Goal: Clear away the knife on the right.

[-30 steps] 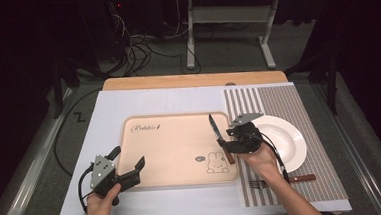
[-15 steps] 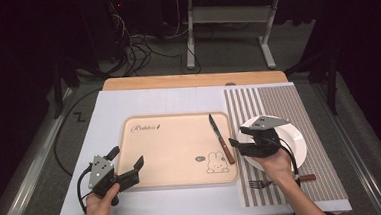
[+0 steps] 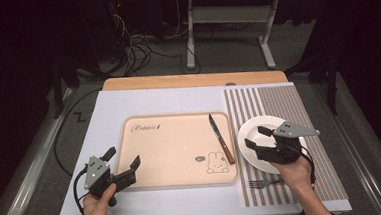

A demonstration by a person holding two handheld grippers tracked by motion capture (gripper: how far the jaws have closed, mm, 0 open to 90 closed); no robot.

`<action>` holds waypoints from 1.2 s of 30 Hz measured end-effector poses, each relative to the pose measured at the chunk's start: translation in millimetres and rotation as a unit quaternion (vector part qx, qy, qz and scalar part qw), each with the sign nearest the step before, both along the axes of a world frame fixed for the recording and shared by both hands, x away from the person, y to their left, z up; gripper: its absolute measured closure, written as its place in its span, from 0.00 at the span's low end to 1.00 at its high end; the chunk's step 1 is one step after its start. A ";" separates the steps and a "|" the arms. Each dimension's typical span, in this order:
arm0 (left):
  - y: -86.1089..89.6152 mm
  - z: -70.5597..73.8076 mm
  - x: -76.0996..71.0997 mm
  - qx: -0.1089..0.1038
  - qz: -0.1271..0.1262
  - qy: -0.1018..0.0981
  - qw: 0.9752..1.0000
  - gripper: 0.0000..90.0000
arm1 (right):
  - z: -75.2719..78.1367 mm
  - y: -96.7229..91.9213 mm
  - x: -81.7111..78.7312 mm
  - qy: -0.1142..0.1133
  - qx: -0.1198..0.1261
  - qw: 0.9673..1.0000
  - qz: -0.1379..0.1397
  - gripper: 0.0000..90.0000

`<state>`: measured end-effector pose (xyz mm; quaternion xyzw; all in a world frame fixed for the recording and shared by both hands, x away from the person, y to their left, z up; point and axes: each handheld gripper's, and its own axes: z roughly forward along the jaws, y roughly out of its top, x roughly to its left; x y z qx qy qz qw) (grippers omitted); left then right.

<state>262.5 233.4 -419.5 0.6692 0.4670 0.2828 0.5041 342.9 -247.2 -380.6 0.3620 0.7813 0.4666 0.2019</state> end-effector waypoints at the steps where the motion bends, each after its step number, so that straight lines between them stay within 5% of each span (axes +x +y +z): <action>1: 0.0 0.1 -0.3 -0.001 0.000 0.000 1.000 0.15 | -0.8 -3.0 -1.7 -0.003 0.003 1.000 -0.003 0.40; 17: 0.8 1.3 -1.3 -0.003 0.000 -0.004 1.000 0.15 | -15.8 -51.7 -27.9 -0.034 0.061 0.996 -0.054 0.31; 36: 2.2 1.2 1.0 -0.016 -0.001 -0.005 1.000 0.15 | -25.9 -69.0 -47.8 -0.073 0.078 0.992 -0.073 0.28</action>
